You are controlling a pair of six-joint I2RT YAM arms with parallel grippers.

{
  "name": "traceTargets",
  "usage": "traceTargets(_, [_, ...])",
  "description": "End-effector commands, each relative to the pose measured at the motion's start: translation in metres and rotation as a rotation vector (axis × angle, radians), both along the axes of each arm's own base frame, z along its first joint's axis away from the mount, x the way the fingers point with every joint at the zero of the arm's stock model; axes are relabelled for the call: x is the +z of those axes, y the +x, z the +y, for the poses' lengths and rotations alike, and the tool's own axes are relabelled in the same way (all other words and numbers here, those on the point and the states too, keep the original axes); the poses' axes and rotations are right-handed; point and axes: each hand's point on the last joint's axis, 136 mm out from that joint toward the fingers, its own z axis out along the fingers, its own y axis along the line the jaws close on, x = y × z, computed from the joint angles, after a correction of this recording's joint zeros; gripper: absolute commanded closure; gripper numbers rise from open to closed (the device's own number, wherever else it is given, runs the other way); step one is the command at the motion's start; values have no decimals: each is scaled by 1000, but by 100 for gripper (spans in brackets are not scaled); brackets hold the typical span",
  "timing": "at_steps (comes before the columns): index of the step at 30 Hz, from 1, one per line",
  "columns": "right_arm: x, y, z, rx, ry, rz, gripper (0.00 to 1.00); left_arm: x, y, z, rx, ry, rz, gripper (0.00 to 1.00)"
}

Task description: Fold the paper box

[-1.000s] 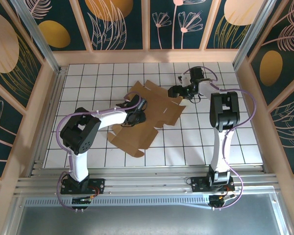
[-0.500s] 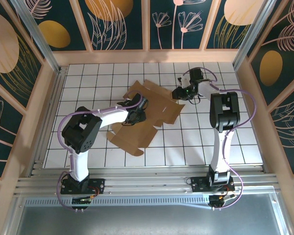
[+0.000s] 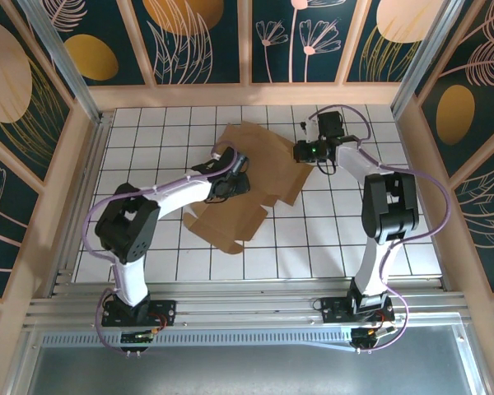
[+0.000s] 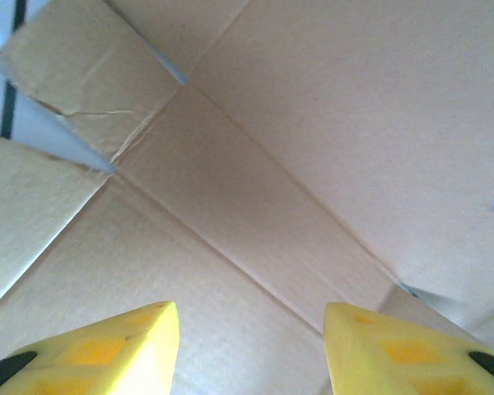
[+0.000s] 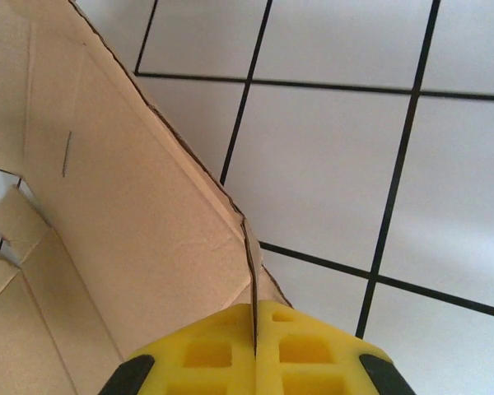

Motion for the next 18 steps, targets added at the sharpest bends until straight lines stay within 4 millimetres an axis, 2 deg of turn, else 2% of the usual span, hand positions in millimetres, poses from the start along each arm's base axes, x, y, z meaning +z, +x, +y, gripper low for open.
traceTargets(1, [28, 4, -3, -53, -28, -104, 100, 20, -12, 16, 17, 17, -19, 55])
traceTargets(5, [41, -2, 2, -61, -59, -155, 100, 2, -31, 30, 47, 31, 45, 60])
traceTargets(9, [53, -14, 13, -54, -100, -212, 100, -19, -42, 31, 44, 14, 77, 60])
traceTargets(14, [73, -29, 21, -50, -161, -295, 100, -53, -47, 37, 67, 60, 136, 61])
traceTargets(18, [88, -43, 27, -37, -227, -371, 100, -59, -41, 33, 69, 43, 119, 60])
